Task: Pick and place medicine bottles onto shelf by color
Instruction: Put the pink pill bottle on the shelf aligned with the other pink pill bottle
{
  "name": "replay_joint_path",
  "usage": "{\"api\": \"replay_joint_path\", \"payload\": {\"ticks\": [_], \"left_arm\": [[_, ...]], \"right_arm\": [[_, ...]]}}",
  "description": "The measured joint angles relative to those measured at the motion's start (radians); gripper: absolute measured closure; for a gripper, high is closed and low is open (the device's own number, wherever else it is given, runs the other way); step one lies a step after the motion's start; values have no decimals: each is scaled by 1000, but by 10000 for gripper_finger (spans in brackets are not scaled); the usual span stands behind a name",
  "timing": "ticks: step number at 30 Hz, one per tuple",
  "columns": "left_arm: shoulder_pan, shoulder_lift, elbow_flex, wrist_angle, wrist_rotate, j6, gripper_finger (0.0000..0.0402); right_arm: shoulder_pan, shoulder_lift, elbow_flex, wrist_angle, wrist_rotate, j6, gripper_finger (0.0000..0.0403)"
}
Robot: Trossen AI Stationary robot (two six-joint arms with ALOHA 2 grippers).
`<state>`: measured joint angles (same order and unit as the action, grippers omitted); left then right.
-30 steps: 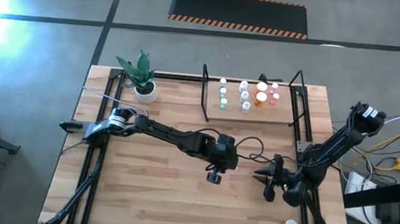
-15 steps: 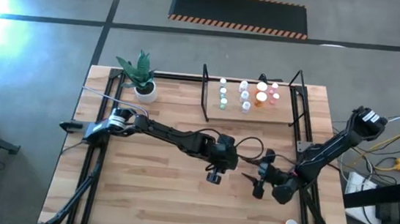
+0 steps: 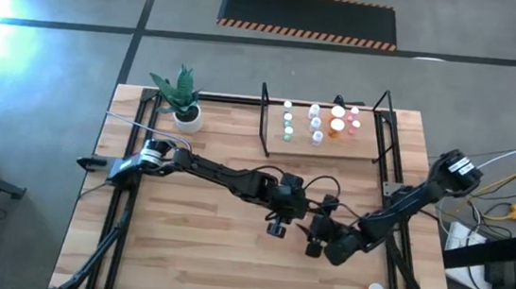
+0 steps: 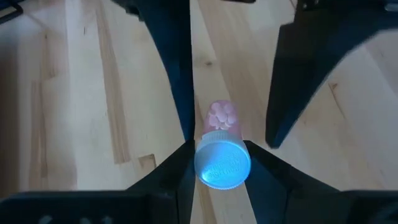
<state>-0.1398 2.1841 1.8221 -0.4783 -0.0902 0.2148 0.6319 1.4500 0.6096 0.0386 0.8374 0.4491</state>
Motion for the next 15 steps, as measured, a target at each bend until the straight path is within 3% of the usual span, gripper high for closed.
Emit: {"api": "replay_joint_path", "payload": {"ticks": [7,15], "left_arm": [[0,-1,0,-2,-4,-3,302],[1,-1,-1,37,-2,0,292]], "right_arm": [[-19,-3,19,-19,-7,-38,194],[-24,-21,-8,-11,5,18,264]]}}
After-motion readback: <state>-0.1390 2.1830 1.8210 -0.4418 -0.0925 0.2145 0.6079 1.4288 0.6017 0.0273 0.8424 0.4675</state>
